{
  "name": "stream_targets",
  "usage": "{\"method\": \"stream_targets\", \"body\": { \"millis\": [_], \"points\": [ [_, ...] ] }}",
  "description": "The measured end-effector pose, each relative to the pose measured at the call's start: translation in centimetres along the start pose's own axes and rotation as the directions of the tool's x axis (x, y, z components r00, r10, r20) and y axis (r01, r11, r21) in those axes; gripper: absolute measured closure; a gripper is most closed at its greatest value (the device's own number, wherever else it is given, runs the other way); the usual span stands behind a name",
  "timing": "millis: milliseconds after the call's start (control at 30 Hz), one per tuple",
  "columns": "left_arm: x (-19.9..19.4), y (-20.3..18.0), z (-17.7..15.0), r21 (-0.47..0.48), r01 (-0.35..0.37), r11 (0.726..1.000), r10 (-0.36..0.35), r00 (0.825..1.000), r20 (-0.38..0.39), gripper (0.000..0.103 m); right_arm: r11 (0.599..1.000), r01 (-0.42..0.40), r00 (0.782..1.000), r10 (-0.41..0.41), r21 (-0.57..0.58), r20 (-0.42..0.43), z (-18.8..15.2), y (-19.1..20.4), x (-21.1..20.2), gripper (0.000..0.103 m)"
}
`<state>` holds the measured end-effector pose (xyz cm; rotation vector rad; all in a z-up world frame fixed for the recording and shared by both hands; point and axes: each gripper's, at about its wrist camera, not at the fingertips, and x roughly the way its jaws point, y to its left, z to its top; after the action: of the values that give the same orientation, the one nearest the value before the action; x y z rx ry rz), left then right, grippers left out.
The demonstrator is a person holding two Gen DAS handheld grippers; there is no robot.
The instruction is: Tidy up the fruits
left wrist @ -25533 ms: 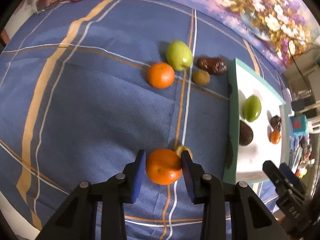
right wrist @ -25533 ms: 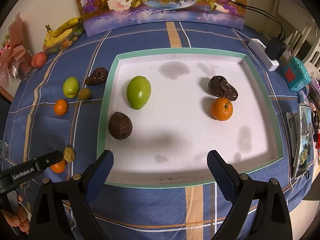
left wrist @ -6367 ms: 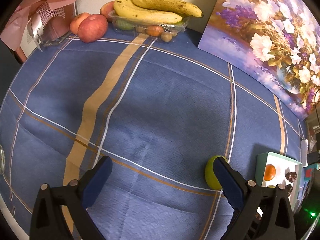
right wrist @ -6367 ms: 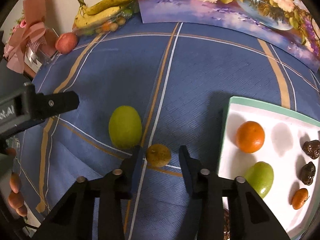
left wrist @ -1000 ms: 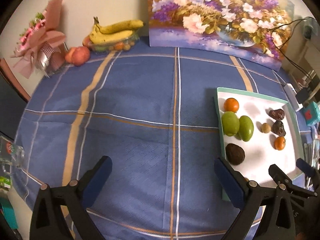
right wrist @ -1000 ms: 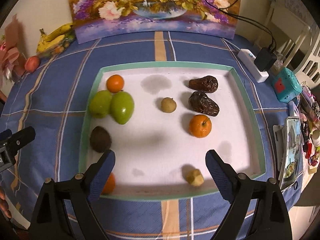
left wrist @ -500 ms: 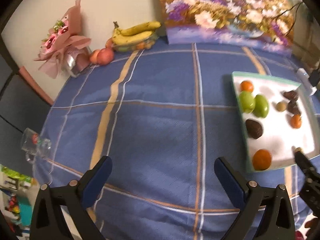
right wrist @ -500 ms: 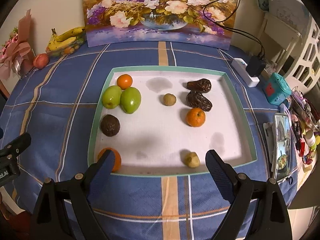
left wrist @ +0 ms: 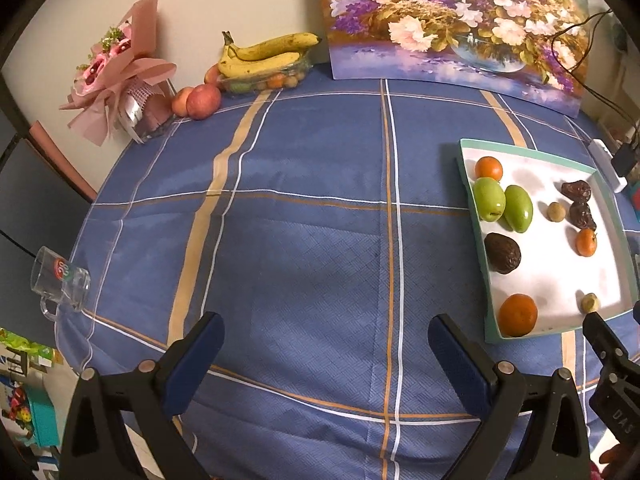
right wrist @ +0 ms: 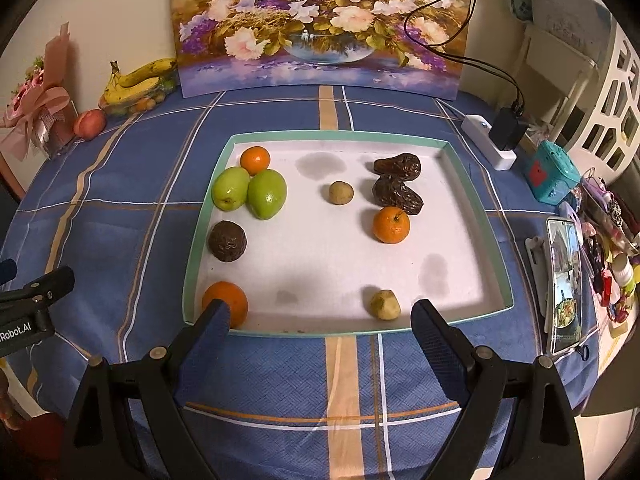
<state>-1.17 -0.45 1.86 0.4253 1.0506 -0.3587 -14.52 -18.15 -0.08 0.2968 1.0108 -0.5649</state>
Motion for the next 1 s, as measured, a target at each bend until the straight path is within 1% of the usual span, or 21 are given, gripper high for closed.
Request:
{"method": "stream_targets", "body": {
  "millis": [333, 567, 1000],
  "points": [
    [0.1, 0.1, 0.0, -0.001, 0.026, 1.000, -0.026, 1.000, -0.008, 0.000, 1.000, 0.001, 1.000, -0.001, -0.002, -0.010, -0.1, 0.2, 0.2, 0.011],
    [0.1, -0.7, -0.1, 0.036, 0.042, 0.998, -0.042, 0.999, -0.014, 0.000, 1.000, 0.001, 1.000, -0.001, -0.004, -0.014, -0.1, 0.2, 0.3, 0.011],
    [0.2, -0.8, -0.2, 0.042, 0.037, 0.998, -0.036, 0.999, -0.017, 0.000, 1.000, 0.001, 1.000, -0.001, -0.009, -0.024, -0.2, 0.2, 0.6, 0.011]
  ]
}}
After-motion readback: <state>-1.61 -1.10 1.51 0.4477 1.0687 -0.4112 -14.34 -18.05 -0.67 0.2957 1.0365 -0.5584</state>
